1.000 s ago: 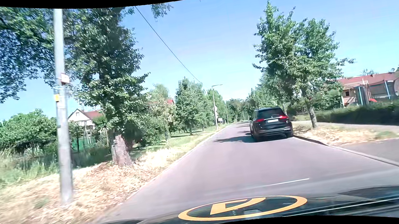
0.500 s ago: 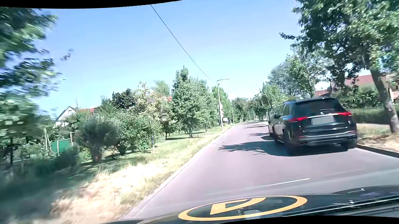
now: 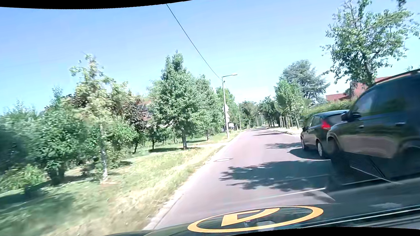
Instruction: Follow the waypoints while adhering to traffic rules and regulations
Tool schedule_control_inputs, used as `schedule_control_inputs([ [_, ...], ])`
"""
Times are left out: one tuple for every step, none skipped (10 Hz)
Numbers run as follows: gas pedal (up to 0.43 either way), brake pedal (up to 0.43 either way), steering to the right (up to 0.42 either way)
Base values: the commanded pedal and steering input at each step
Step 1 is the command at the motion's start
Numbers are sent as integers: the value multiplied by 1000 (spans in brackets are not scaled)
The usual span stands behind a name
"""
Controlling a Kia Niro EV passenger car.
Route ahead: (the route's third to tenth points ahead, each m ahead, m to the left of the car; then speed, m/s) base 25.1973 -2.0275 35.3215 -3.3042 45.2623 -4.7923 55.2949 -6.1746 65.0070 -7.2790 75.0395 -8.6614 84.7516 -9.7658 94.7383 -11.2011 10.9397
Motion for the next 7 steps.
schedule_control_inputs([
  [197,0,50],
  [197,0,50],
  [197,0,50],
  [197,0,50],
  [197,0,48],
  [197,0,43],
  [197,0,39],
])
